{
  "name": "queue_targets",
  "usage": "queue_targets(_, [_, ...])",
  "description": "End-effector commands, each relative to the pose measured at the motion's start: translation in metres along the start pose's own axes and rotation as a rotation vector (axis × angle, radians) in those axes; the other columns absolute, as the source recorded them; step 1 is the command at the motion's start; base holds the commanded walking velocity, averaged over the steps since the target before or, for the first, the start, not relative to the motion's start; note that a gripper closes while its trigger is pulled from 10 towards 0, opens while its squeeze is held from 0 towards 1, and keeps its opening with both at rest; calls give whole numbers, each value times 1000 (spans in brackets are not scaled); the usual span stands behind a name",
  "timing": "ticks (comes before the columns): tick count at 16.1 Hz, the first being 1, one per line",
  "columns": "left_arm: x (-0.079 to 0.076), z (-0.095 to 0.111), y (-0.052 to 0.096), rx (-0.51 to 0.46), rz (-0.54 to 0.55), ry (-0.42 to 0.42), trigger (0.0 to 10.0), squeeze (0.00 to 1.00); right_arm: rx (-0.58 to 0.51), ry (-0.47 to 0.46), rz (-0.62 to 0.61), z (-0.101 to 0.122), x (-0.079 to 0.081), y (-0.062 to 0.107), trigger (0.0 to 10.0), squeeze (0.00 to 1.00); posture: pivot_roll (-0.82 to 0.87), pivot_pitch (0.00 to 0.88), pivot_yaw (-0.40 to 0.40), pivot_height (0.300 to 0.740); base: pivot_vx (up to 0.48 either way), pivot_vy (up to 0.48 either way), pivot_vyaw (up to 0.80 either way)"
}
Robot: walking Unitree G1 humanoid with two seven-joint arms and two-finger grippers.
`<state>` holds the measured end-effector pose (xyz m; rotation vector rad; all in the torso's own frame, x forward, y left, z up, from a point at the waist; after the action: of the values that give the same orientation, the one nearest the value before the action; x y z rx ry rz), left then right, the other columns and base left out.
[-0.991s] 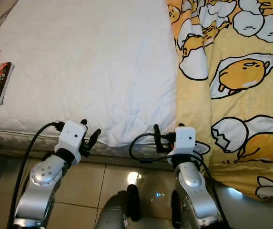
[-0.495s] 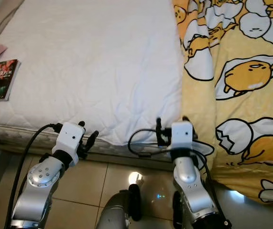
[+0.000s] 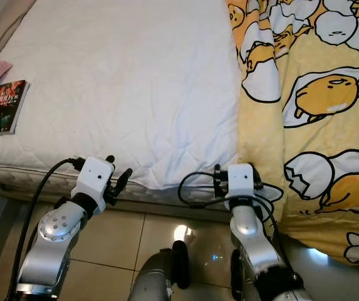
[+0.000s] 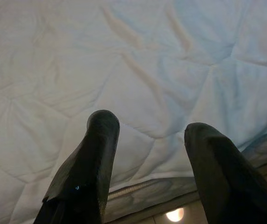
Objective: Clean up the room
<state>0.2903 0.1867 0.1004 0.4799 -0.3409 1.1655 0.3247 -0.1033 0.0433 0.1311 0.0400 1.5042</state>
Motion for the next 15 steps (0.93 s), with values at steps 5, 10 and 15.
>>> queue_targets(5, [6, -15, 10, 58, 14, -16, 10000, 0, 95, 57, -72, -21, -3, -1, 10000, 0, 144, 316, 214, 740, 0, 0, 0])
queue_targets(10, [-5, -8, 13, 8, -48, 103, 10000, 0, 208, -110, -40, -39, 15, 8, 0, 0, 144, 318, 215, 740, 0, 0, 0])
queue_targets(15, [-24, -4, 22, -21, -185, 114, 10000, 0, 192, -196, 78, -32, 46, 13, 0, 16, 140, 316, 217, 740, 0, 0, 0])
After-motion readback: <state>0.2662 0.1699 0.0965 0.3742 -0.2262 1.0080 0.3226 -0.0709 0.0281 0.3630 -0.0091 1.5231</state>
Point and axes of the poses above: a point about 5 cm out from each wrist's last joint towards the gripper, its own y axis pointing back from the gripper into the wrist, its own z axis along the axis of the wrist's last joint, x = y × z, the point moved 3 cm from there along -y, pointing out of the wrist towards the gripper, and after that the axes turned 14 degrees about -y, right-handed, at the moved point
